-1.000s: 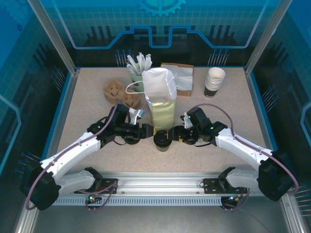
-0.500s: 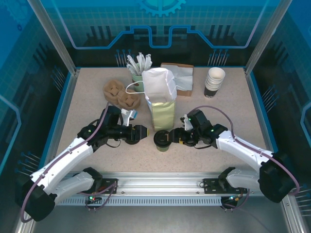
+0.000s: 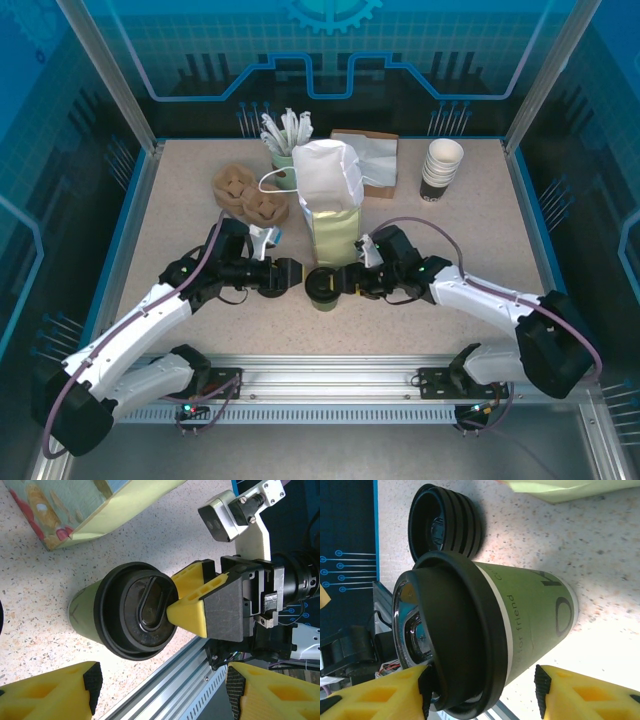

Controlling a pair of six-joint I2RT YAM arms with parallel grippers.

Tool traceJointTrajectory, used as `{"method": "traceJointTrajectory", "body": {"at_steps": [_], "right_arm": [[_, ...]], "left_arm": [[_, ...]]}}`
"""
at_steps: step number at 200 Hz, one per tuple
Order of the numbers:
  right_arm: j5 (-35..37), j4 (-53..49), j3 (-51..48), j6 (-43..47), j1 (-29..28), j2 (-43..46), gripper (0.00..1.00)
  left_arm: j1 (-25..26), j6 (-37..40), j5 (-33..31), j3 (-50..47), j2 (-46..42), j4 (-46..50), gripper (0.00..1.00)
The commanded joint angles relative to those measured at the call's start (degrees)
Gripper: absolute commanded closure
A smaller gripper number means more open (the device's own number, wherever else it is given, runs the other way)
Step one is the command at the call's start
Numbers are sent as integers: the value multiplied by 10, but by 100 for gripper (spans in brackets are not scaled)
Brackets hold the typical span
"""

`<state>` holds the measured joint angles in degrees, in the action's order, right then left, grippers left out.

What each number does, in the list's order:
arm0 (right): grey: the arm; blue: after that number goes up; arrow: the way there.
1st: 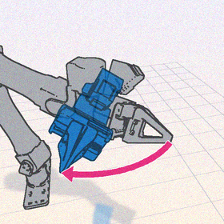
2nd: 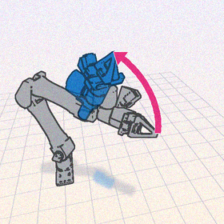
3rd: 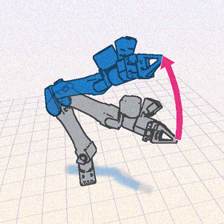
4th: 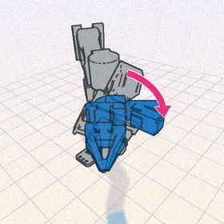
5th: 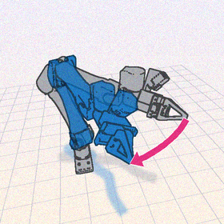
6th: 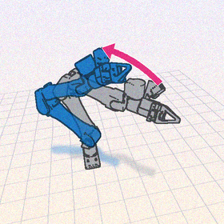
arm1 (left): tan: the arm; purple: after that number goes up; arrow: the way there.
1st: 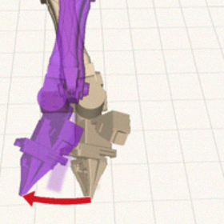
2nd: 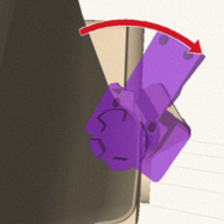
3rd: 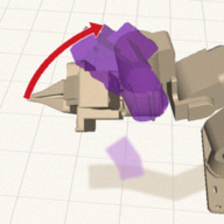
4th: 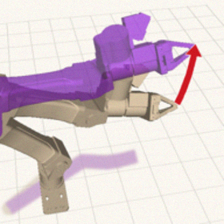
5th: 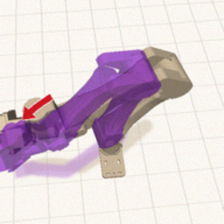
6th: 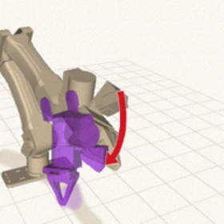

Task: Pack the takeout coffee

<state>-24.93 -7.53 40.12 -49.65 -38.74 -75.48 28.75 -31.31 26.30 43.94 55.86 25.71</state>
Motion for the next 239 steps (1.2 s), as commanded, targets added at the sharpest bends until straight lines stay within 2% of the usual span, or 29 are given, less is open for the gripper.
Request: {"method": "traceJointTrajectory", "body": {"at_steps": [1, 57, 86, 133, 171, 239], "right_arm": [[5, 12, 13, -11, -21, -26, 43], [17, 14, 57, -5, -51, -74, 44], [28, -1, 68, 2, -52, -69, 42], [57, -79, 100, 29, -51, -38, 35], [83, -169, 153, 58, -45, 4, 33], [67, -286, 215, 134, -9, 92, 33]], "left_arm": [[-8, 12, -6, -4, -10, 16, 32], [-15, 9, -7, -5, -25, 30, 32], [-20, 10, -18, -2, -42, 44, 31], [-42, -3, -63, 12, -61, 64, 30], [-83, -15, -103, 42, -67, 75, 28], [-187, -50, -146, 60, -56, 23, 26]]}}
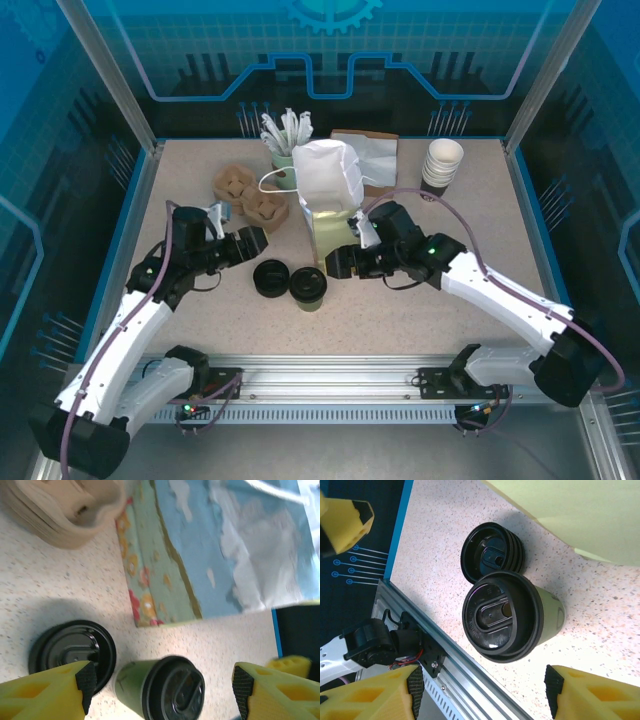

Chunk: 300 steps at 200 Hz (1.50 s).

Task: Pack the takeout coffee

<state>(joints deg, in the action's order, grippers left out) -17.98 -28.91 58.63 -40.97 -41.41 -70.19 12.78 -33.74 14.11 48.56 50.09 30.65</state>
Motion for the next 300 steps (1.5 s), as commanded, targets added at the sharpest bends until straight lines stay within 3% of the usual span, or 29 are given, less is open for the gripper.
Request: {"method": "traceJointTrajectory", "body": {"at_steps": [1, 61, 109, 166, 300], "right_arm": [[-2, -76, 31, 49, 20, 41, 33], [-13, -127, 38, 112, 83, 160, 34], [-61, -127, 14, 141, 143, 219, 34], [-113, -123, -3, 144, 189, 216, 34], [-129, -111, -11, 146, 207, 205, 34]], "left_arm": [[-28, -26, -24, 14, 3, -28, 26], [-69, -70, -58, 5, 83, -125, 27], [-88, -77, -71, 29, 178, -169, 28], [-99, -72, -74, 71, 267, -182, 31], [-101, -73, -47, 110, 378, -212, 32]]}}
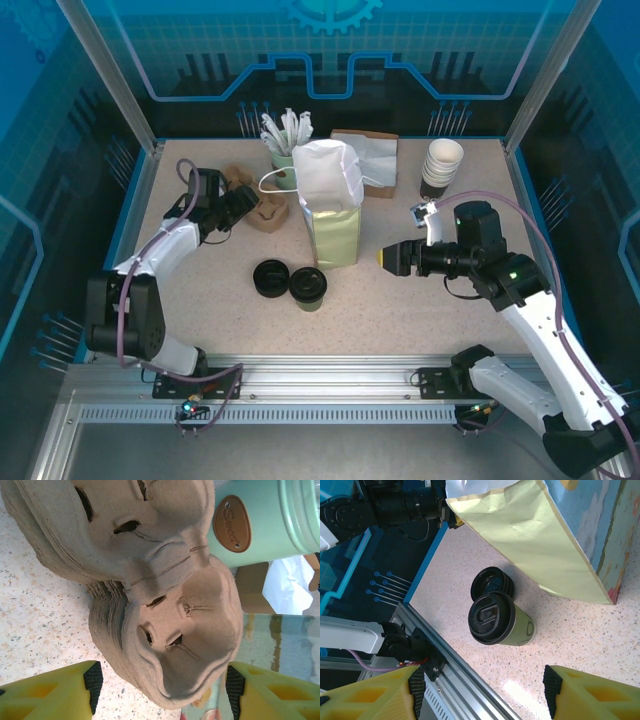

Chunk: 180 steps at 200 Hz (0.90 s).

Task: Pack the takeout coffee

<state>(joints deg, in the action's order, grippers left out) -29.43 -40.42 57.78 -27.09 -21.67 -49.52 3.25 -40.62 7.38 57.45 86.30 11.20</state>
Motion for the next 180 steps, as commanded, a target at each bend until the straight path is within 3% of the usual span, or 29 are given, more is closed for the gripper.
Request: {"method": "traceJointTrajectory", "body": {"at_steps": [1, 180], "right_arm": [[-14, 4, -3, 8, 9, -2, 34], [-22, 16, -2, 10, 14, -26, 34]], "left_arm": [[-6, -5, 21, 21, 17, -18, 32], [-6, -20, 66, 46, 54, -41, 40]]}}
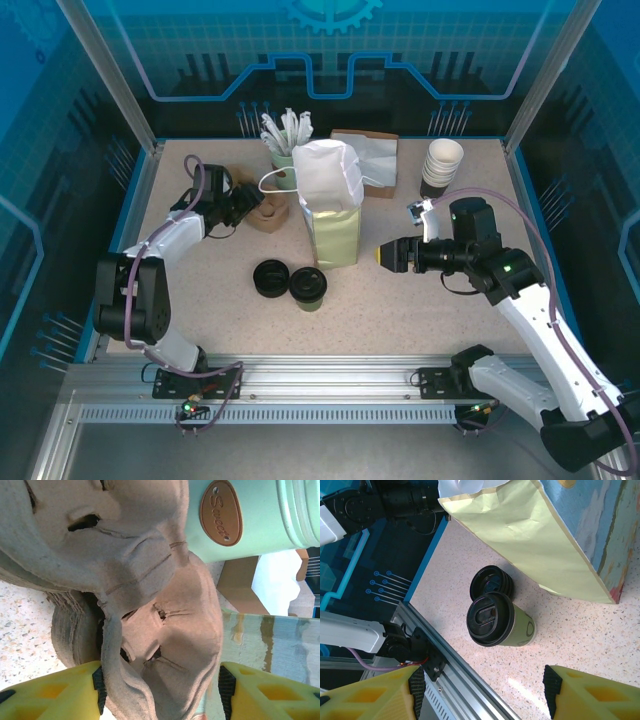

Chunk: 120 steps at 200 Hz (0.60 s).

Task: Pack the takeout coffee

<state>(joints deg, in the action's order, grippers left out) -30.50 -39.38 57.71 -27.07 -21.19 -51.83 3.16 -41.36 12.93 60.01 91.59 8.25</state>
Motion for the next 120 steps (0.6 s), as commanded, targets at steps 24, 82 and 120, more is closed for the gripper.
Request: {"method": "traceJointTrajectory", "body": {"at_steps": [24, 82, 120], "right_arm": [[-11, 5, -2, 9, 10, -3, 34], [-8, 0, 0, 8, 12, -3, 34], [-10, -2, 6, 7, 13, -5, 34]], "left_arm": [[-5, -19, 5, 25, 9, -6, 46], [-4, -37, -8, 17, 14, -13, 66], [-4, -45, -1, 13, 12, -24, 79]]}}
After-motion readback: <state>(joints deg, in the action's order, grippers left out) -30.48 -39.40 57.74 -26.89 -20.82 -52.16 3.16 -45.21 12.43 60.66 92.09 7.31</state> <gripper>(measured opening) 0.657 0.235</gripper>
